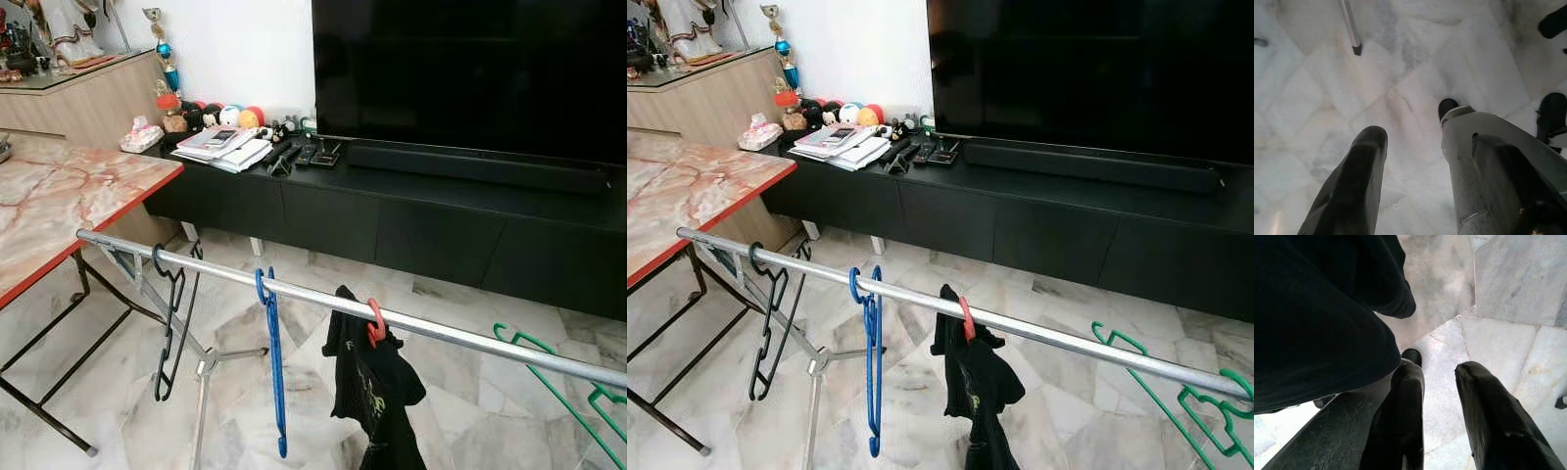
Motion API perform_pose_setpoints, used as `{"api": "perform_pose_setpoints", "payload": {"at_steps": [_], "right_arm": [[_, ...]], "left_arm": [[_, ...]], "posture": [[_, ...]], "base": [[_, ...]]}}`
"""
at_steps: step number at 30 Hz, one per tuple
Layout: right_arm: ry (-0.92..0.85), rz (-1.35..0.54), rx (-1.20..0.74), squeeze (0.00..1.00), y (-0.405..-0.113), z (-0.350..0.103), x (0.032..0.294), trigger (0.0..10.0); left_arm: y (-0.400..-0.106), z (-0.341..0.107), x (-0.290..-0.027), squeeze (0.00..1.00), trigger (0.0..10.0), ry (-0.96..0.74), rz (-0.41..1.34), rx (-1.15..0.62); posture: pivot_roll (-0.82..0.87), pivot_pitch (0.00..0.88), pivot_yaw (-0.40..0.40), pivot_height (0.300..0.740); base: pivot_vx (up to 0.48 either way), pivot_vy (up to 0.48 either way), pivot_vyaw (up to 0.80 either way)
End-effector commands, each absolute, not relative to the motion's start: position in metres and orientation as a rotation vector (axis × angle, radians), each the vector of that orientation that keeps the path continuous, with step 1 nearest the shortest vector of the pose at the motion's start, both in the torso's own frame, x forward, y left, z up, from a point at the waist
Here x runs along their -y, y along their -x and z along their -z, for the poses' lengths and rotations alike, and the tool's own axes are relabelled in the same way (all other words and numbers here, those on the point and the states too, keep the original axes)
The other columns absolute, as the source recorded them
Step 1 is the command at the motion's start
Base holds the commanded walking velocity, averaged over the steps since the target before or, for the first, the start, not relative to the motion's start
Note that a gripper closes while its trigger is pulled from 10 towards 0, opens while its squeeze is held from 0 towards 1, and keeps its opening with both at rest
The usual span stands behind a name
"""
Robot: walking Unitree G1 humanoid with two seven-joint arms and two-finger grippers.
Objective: Hang hanger
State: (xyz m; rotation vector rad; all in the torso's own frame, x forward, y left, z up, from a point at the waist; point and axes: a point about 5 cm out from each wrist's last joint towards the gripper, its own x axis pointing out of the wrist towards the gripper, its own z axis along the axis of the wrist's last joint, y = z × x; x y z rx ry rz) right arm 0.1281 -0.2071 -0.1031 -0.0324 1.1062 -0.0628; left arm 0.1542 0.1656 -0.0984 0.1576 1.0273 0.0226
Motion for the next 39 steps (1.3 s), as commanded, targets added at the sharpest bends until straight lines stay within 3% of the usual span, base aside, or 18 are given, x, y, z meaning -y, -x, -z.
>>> {"api": "perform_pose_setpoints", "payload": {"at_steps": [1, 9, 19, 39], "right_arm": [[0.027, 0.063, -1.103, 0.0, -0.128, 0.103, 0.205, 10.0], [0.042, 0.052, -1.104, 0.0, -0.128, 0.103, 0.204, 10.0], [0.054, 0.043, -1.103, 0.0, -0.128, 0.103, 0.205, 10.0], [0.012, 0.065, -1.098, 0.0, -0.127, 0.104, 0.205, 10.0]], "left_arm": [[-0.151, 0.099, -0.178, 0.0, 10.0, -0.219, -0.073, -1.037], [-0.181, 0.08, -0.214, 0.0, 10.0, -0.211, -0.162, -0.941], [-0.195, 0.075, -0.196, 0.0, 10.0, 0.036, -0.062, -0.849], [-0.179, 0.082, -0.197, 0.0, 10.0, 0.0, 0.015, -0.893]], "posture": [[0.03, 0.0, 0.048, 0.74], [0.03, 0.0, 0.046, 0.74], [0.03, 0.001, 0.041, 0.74], [0.04, 0.0, 0.041, 0.74]], "base": [[0.0, 0.0, 0.0], [0.0, 0.0, 0.0], [0.0, 0.0, 0.0], [0.0, 0.0, 0.0]]}}
